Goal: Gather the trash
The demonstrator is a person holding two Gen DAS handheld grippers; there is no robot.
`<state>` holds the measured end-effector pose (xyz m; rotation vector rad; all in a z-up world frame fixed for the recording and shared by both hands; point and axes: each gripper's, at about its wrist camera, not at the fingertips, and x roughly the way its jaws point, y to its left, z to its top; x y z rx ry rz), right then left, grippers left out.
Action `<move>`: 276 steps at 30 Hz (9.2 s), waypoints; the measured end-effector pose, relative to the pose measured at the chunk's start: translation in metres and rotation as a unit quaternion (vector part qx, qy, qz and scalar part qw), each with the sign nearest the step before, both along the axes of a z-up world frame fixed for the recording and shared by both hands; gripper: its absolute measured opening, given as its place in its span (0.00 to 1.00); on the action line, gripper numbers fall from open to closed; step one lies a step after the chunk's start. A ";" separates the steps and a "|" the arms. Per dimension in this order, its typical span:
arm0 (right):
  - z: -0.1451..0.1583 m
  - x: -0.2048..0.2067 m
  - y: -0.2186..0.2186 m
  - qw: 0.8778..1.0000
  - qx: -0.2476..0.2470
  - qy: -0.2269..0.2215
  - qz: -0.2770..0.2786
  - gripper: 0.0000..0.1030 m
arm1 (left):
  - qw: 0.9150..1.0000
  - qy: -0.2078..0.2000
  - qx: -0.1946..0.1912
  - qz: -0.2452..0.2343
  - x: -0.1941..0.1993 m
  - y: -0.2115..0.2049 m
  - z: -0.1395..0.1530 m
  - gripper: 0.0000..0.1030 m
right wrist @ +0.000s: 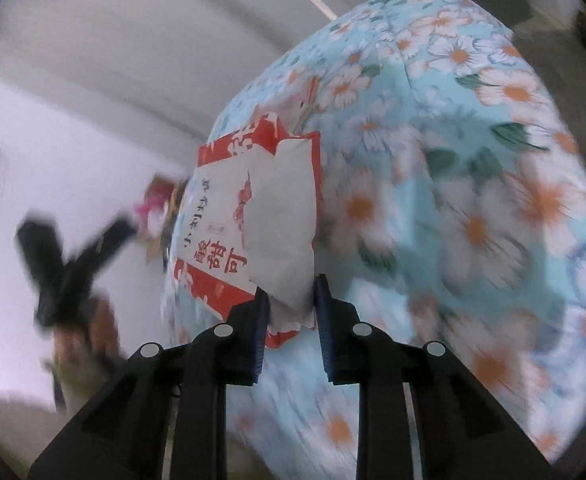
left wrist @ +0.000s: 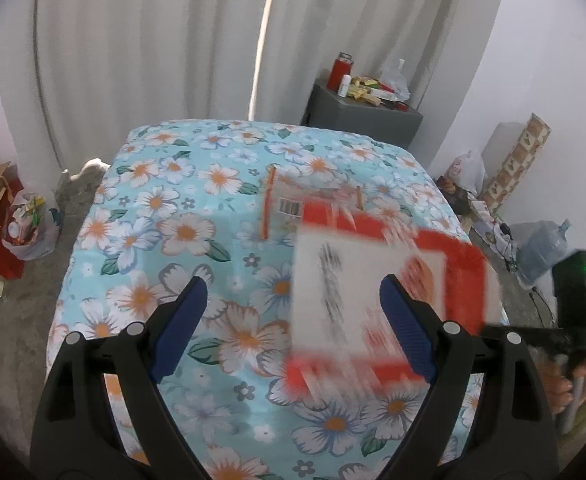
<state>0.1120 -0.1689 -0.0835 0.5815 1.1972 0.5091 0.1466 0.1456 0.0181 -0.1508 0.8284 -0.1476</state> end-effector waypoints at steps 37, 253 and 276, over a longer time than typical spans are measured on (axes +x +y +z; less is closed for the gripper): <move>-0.041 -0.095 -0.030 0.973 0.063 0.083 -0.206 0.17 | 0.989 0.100 -0.108 0.003 0.063 -0.008 -0.068 0.81; 0.064 -0.187 0.011 0.860 -0.450 -0.068 -0.233 0.94 | 0.994 0.051 0.093 -0.004 -0.142 -0.138 -0.029 0.91; 0.065 -0.191 -0.001 0.855 -0.449 -0.068 -0.250 0.94 | 0.992 0.044 0.113 -0.022 -0.145 -0.149 -0.024 0.91</move>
